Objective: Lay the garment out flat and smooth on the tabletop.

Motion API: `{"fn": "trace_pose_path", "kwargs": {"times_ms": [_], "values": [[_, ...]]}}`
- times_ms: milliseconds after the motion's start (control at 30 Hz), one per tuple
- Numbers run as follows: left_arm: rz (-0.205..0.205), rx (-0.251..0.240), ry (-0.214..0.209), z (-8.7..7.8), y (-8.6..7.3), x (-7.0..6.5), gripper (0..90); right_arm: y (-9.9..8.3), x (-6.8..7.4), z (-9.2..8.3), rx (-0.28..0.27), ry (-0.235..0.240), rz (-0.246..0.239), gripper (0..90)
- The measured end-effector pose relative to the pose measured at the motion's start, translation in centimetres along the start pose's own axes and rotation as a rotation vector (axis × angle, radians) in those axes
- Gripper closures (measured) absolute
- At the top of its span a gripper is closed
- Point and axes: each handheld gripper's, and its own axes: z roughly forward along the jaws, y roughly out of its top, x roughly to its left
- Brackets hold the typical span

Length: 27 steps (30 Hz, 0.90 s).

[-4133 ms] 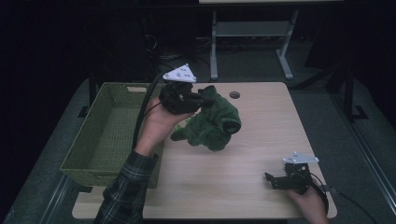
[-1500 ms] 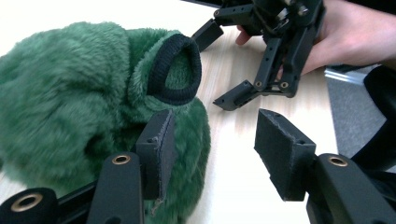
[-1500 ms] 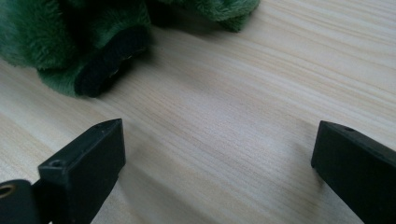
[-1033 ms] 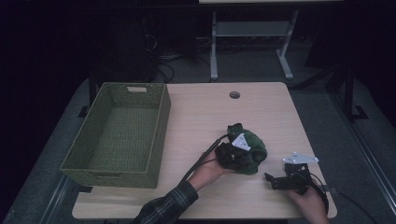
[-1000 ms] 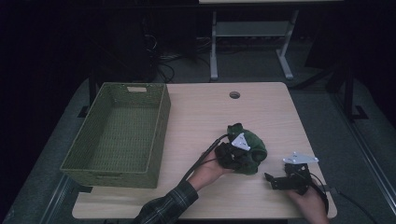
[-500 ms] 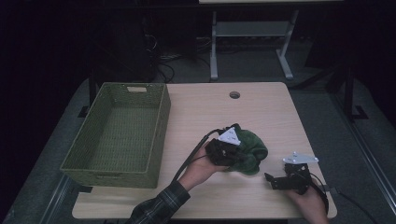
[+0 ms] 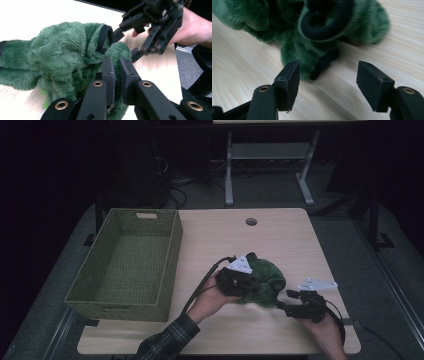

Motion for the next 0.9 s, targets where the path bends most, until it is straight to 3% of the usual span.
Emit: {"fn": "trace_pose_path", "kwargs": {"times_ms": [100,233,267,367,600,900], "values": [[0.0,-0.001,0.002,0.0,0.0,0.0,82.8,0.2,0.3,0.9,0.026,0.027,0.012,37.6],[-0.001,-0.002,0.003,-0.1,0.0,0.0,82.8,0.4,0.4,1.6,0.046,0.047,0.025,47.7],[-0.002,-0.005,0.006,-0.2,0.0,0.0,82.8,0.5,0.4,1.9,0.058,0.046,0.022,61.5],[0.0,-0.005,0.009,-0.4,0.0,0.1,82.9,0.6,0.3,2.0,0.066,0.048,0.022,79.0],[-0.011,-0.016,0.022,-1.5,-0.4,0.2,83.1,0.8,-0.1,1.3,0.072,0.017,0.011,82.6],[-0.069,0.012,0.068,-3.9,-3.5,1.2,83.8,0.9,-1.3,-0.3,0.066,-0.056,0.019,84.0]]}}
